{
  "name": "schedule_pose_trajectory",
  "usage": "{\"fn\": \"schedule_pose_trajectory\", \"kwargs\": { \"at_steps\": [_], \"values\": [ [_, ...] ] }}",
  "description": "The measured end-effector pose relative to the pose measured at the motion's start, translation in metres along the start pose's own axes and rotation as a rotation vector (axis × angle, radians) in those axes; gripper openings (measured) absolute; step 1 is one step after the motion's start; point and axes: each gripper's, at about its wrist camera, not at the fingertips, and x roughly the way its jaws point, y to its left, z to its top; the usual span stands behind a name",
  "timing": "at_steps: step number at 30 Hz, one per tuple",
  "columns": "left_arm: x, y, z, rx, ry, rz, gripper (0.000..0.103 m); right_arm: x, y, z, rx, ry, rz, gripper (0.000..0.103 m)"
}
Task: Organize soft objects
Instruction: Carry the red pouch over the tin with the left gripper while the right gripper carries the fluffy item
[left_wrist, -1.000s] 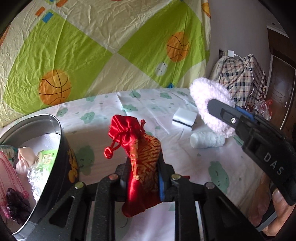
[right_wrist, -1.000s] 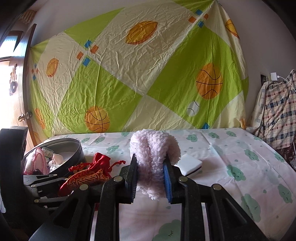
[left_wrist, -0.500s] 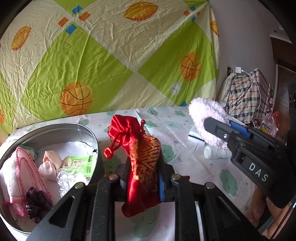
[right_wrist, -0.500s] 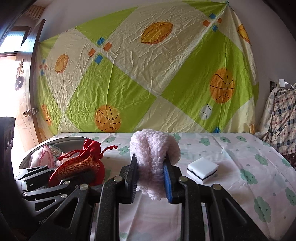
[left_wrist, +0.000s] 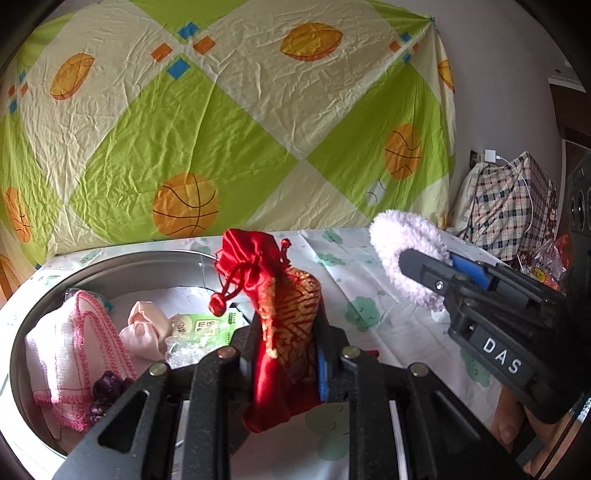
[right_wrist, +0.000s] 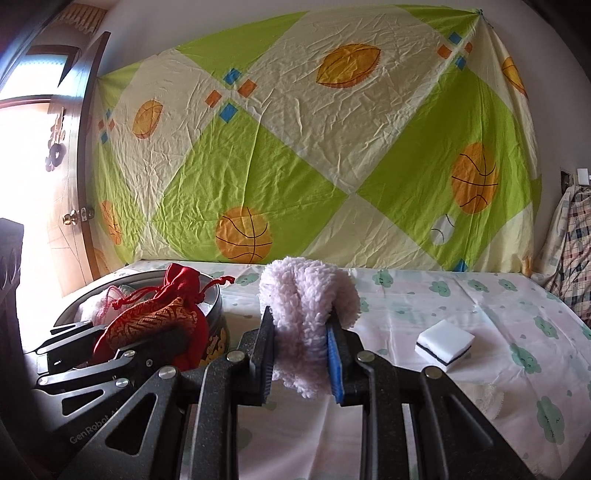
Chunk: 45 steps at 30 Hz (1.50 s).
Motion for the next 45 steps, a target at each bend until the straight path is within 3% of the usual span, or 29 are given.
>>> {"fn": "schedule_pose_trajectory", "kwargs": {
  "at_steps": [9,27,45],
  "values": [
    [-0.016,0.019,0.001,-0.021,-0.032,0.023,0.02,0.009,0.023,0.004,-0.029,0.006,0.039,0.026],
    [-0.04,0.048,0.006,-0.05,-0.1,0.101,0.02,-0.001,0.06,0.032,-0.095,-0.067,0.091,0.026],
    [-0.048,0.078,0.01,-0.072,-0.1,0.164,0.02,0.012,0.088,0.048,-0.139,-0.074,0.137,0.026]
  ]
}}
